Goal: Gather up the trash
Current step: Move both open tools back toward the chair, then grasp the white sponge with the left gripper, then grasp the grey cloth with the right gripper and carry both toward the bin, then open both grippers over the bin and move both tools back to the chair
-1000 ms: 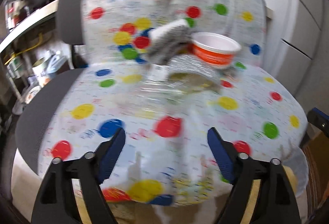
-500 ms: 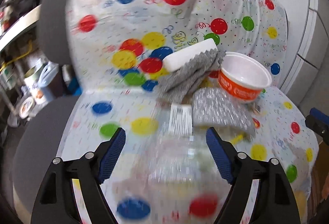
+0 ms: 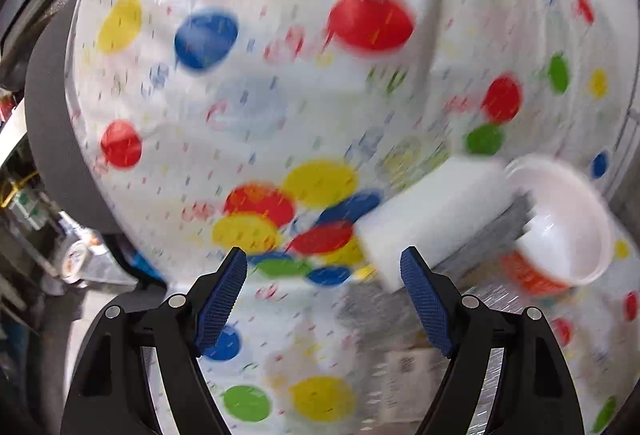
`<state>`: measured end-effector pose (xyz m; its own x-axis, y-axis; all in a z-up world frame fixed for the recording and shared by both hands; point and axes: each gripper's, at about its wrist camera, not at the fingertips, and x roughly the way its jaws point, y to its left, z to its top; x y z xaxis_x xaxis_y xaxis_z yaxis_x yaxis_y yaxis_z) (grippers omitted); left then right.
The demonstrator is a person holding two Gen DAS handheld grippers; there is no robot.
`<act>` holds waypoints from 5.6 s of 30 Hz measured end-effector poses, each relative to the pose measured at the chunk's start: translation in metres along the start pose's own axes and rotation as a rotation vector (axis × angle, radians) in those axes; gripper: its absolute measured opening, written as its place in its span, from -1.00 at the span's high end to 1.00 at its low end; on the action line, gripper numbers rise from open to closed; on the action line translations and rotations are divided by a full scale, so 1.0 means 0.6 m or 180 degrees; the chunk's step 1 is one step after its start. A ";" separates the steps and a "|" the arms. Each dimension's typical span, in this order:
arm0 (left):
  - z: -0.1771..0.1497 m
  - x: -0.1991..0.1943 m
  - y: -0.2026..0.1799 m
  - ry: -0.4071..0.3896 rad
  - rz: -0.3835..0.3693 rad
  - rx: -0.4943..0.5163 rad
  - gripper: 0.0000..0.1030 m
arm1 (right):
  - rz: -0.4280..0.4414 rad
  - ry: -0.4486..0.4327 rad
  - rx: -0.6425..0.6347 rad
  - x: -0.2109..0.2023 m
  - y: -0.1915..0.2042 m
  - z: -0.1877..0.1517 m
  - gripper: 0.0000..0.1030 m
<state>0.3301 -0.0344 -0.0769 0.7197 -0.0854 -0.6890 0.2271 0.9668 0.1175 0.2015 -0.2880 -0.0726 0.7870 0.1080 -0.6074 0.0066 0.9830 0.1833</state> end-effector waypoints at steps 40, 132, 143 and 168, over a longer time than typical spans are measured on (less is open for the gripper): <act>0.027 -0.057 -0.119 -0.0621 -0.0607 0.0624 0.04 | -0.0020 0.0092 0.0171 -0.033 -0.031 -0.035 -0.22; -0.344 -0.332 -0.607 -0.0091 -0.2434 0.0782 0.00 | -0.1512 -0.0002 0.0743 -0.457 -0.325 -0.398 0.59; -0.347 -0.286 -0.756 0.0130 -0.2756 0.1091 -0.43 | -0.1534 0.0229 0.1355 -0.424 -0.446 -0.465 0.19; -0.308 -0.300 -0.399 -0.0281 -0.1594 0.0261 -0.46 | -0.1206 -0.0312 0.0681 -0.426 -0.236 -0.302 -0.19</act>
<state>0.0250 -0.2056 -0.1135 0.5614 -0.5567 -0.6124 0.6063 0.7803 -0.1535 -0.1123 -0.4277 -0.0834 0.7592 -0.2786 -0.5883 0.4252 0.8966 0.1241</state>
